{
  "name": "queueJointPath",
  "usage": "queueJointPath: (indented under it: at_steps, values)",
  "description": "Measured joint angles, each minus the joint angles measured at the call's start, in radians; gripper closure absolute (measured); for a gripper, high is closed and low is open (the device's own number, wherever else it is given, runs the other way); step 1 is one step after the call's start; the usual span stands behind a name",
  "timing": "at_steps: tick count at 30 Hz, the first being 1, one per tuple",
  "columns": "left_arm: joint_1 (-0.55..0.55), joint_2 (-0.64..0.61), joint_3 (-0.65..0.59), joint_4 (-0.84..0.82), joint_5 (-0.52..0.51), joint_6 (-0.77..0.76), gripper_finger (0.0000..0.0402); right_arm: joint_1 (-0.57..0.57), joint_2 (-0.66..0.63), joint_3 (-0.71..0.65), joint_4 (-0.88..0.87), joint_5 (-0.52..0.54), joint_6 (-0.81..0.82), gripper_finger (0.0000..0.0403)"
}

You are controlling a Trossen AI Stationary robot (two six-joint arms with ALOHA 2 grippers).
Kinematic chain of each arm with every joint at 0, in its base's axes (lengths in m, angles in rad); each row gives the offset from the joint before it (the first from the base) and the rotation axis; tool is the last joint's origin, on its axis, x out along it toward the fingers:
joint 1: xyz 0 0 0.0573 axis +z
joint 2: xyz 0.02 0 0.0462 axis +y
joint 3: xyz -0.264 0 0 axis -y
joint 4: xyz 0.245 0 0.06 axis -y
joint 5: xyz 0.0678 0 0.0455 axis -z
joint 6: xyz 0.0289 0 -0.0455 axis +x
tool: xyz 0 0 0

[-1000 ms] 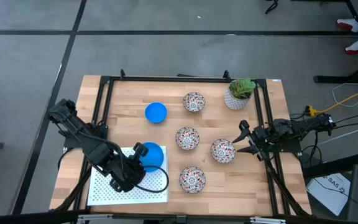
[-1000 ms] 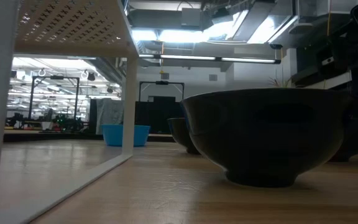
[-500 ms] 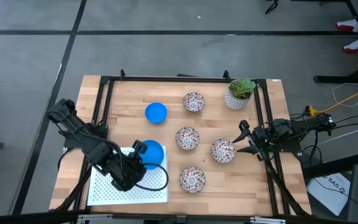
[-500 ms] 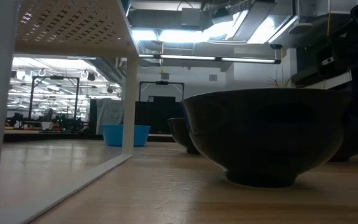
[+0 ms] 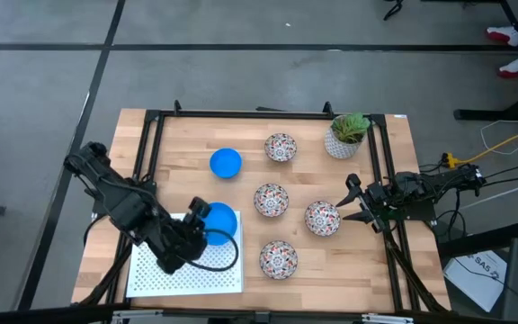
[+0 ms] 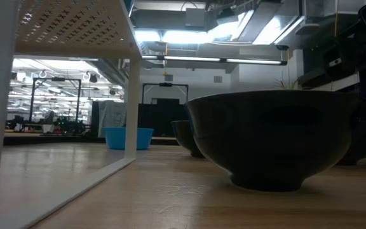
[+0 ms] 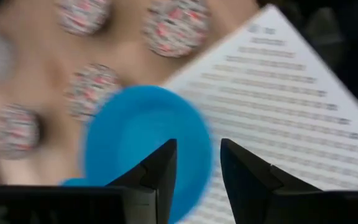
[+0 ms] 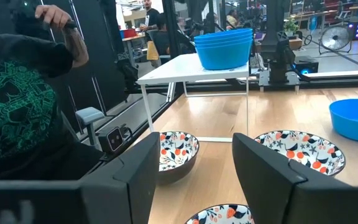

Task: Pick & Place Mini bowls
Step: Stack the left stacked blue bowls on top of the right stacked blue bowls on the shelf, then stack the blue bowl on top of the stacked blue bowls on the shelf

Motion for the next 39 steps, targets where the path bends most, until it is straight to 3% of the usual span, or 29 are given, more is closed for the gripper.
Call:
queueJointPath:
  at_steps: [5, 12, 24, 30, 39]
  values:
    - [0.031, -0.034, 0.019, -0.003, -0.153, 0.121, 0.0288, 0.0, 0.0, 0.0, 0.0, 0.0, 0.0, 0.0202]
    - [0.196, -0.096, 0.019, -0.009, -0.161, 0.144, 0.0291, 0.0, 0.0, 0.0, 0.0, 0.0, 0.001, 0.0202]
    - [0.55, -0.142, 0.015, -0.049, -0.112, 0.075, 0.0296, 0.0, 0.0, 0.0, 0.0, 0.0, 0.001, 0.0202]
    - [0.696, -0.136, -0.045, -0.048, -0.094, 0.075, 0.03, 0.0, 0.0, 0.0, 0.0, 0.0, 0.001, 0.0202]
    - [0.891, -0.136, -0.127, -0.011, 0.068, 0.125, 0.0306, 0.0, 0.0, 0.0, 0.0, 0.0, 0.001, 0.0202]
